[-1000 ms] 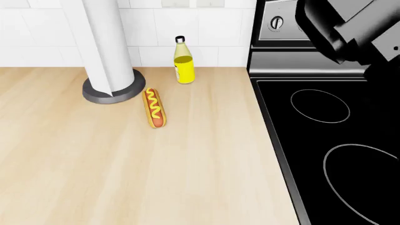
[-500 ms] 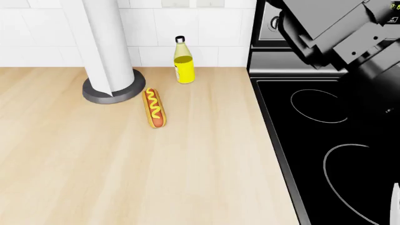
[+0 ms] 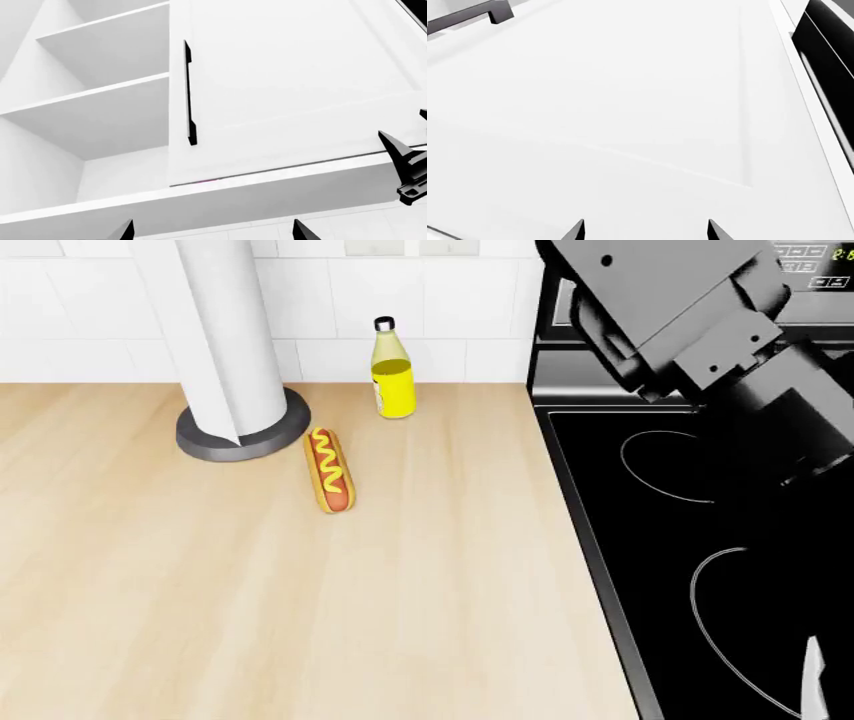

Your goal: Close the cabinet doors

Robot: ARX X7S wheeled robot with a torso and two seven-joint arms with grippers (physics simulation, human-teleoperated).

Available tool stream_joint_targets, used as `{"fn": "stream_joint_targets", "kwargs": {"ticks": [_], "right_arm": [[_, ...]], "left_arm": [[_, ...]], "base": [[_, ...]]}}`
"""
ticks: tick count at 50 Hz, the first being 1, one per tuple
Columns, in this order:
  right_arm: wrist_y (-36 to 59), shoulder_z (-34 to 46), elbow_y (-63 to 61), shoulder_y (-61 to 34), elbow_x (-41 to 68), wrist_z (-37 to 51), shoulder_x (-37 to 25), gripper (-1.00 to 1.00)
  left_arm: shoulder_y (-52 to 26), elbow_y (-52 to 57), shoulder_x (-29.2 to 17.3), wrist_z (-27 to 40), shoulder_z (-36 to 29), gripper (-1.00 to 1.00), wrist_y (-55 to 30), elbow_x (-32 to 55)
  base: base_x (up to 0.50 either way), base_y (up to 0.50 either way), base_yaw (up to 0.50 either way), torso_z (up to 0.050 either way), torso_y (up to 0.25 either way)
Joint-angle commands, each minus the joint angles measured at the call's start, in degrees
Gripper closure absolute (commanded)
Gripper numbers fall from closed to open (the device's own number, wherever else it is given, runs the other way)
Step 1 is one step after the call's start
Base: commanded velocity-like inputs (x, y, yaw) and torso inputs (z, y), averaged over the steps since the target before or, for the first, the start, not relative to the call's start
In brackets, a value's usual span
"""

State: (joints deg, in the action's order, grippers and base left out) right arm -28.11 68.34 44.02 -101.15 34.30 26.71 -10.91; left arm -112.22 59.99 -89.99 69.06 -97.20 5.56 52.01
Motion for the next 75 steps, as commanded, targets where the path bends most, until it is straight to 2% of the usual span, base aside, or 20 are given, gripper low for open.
{"fn": "stream_joint_targets", "kwargs": {"ticks": [1,7,11,13,15,17,18,21,22,23,24,25,28,29,30,32,37,44,54,75], "right_arm": [[67.94,5.45,-18.19,2.98,12.56,6.37,-9.34,-1.00],[75.02,-0.72,-50.12,-0.23,21.23,18.42,-20.96,-1.00],[83.61,-5.49,-71.39,-3.94,33.58,29.81,-27.04,-1.00],[88.56,-6.33,-81.27,-6.73,39.17,37.49,-28.85,-1.00],[90.70,-8.72,-87.56,-8.91,49.29,50.32,-30.63,-1.00],[88.37,-10.68,-92.21,-10.40,59.24,61.24,-33.18,-1.00],[85.12,-11.09,-94.85,-10.40,62.34,63.21,-35.36,-1.00],[71.99,-5.22,-102.29,-11.64,62.95,63.27,-43.68,-1.00],[69.25,-3.91,-103.99,-10.97,62.69,63.27,-44.35,-1.00],[69.43,-5.96,-104.01,-8.39,63.28,63.25,-42.85,-1.00],[72.54,-12.28,-104.01,-2.48,64.48,63.22,-40.56,-1.00],[79.92,-20.88,-104.01,6.11,67.95,63.23,-36.91,-1.00],[105.70,-46.66,-104.01,30.90,77.92,63.27,-22.81,-1.00],[114.30,-55.26,-104.01,36.35,80.18,63.27,-17.38,-1.00],[118.08,-63.85,-104.01,38.31,81.09,63.27,-15.82,-1.00],[118.10,-81.04,-104.01,38.85,80.89,63.28,-15.69,-1.00],[118.10,-85.75,-104.01,46.82,80.39,63.26,-14.47,-1.00],[118.10,-90.04,-104.01,49.39,87.78,63.22,-12.93,-1.00],[118.10,-88.07,-104.01,48.97,84.59,63.25,-14.16,-1.00],[118.10,-86.98,-104.01,48.91,83.36,63.26,-14.14,-1.00]], "left_arm": [[0.71,0.00,0.00,0.37,-0.01,-1.00,0.16,-0.49],[1.41,0.00,0.00,0.52,-0.36,-1.00,0.37,-1.32],[1.60,0.00,0.00,0.30,-0.32,-1.00,0.31,-1.39],[1.38,0.00,0.00,0.15,0.02,-1.00,0.28,-1.02],[1.65,0.00,0.00,-0.02,-0.14,-1.00,0.33,-1.42],[1.68,0.00,0.00,0.11,-0.06,-1.00,0.32,-1.40],[1.84,0.00,0.00,0.14,-0.16,-1.00,0.50,-1.53],[2.25,0.00,0.00,0.08,-0.41,-1.00,0.91,-2.01],[2.40,0.00,0.00,0.30,-0.51,-1.00,1.19,-2.06],[2.63,0.00,0.00,0.46,-0.69,-1.00,1.43,-2.30],[3.05,0.00,0.00,0.50,-1.05,-1.00,1.72,-2.78],[3.34,0.00,0.00,0.53,-1.30,-1.00,1.91,-3.15],[4.07,0.00,0.00,1.03,-1.87,-1.00,2.82,-3.83],[4.50,0.00,0.00,1.23,-2.26,-1.00,3.15,-4.38],[4.93,-0.01,0.00,1.60,-2.64,-1.00,3.66,-4.86],[5.80,-0.03,0.00,2.21,-3.41,-1.00,4.55,-5.80],[8.28,-1.20,0.01,3.21,-5.65,-1.00,8.00,-8.17],[9.96,-1.96,0.19,2.87,-6.96,-1.00,10.01,-9.85],[11.31,-2.56,0.63,3.34,-7.78,-1.00,11.11,-11.09],[12.01,-2.68,0.57,3.64,-7.52,-1.00,11.38,-11.33]], "base": [[0.00,0.00,0.00,0.000,0.000],[0.00,0.00,0.00,0.000,0.000],[0.00,0.00,0.00,0.000,0.000],[0.00,0.00,0.00,0.000,0.000],[0.00,0.00,0.00,0.000,0.000],[0.00,0.00,0.00,0.000,0.000],[0.00,0.00,0.00,0.000,0.000],[0.00,0.00,0.00,0.000,0.000],[0.00,0.00,0.00,0.000,0.000],[0.00,0.00,0.00,0.000,0.000],[0.00,0.00,0.00,0.000,0.000],[0.00,0.00,0.00,0.000,0.000],[0.00,0.00,0.00,0.000,0.000],[0.00,0.00,0.00,0.000,0.000],[0.00,0.00,0.00,0.000,0.000],[0.00,0.00,0.00,0.000,0.000],[0.00,0.00,0.00,0.000,0.000],[0.00,0.00,0.00,0.000,0.000],[0.00,0.04,0.00,0.000,0.000],[0.00,0.50,0.00,0.000,0.000]]}}
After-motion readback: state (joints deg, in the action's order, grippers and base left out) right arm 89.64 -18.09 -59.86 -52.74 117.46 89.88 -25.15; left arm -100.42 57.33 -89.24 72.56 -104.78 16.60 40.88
